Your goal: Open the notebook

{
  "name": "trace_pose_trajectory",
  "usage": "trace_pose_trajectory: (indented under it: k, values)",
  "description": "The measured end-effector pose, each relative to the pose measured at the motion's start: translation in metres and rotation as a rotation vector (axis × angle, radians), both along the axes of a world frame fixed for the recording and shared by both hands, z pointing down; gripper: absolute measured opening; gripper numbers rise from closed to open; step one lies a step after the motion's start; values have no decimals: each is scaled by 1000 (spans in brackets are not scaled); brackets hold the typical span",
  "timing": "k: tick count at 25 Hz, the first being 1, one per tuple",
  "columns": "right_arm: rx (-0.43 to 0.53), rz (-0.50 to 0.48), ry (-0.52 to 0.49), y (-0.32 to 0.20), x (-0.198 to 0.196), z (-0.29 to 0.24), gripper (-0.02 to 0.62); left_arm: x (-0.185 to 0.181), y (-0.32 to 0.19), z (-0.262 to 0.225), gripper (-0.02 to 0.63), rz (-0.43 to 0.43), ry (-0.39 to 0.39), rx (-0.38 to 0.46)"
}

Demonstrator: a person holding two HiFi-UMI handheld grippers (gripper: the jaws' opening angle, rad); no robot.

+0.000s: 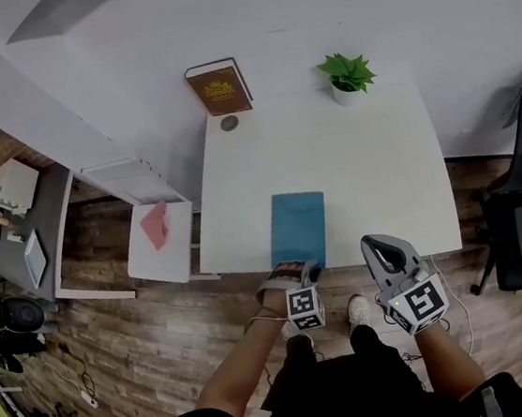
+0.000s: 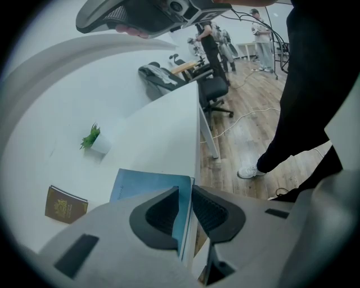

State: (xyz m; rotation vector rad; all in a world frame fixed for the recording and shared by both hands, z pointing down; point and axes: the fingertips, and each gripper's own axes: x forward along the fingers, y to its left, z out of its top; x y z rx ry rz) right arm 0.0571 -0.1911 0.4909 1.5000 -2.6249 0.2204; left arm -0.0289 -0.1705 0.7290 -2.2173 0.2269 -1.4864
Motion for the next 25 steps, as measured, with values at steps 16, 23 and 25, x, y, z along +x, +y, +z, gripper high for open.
trace_pose_trajectory:
  k: [16,23,25]
  values:
    - [-12,-19,21,0,-5,-3,4,-3,0,-30,12,-110,164,-58]
    - [21,-43,2,-8,-17,-7,3,-12,-13,-72,6,-276,388,-86]
    - [24,-55,7,-9,-22,-8,4,-16,-18,-85,6,-323,454,-95]
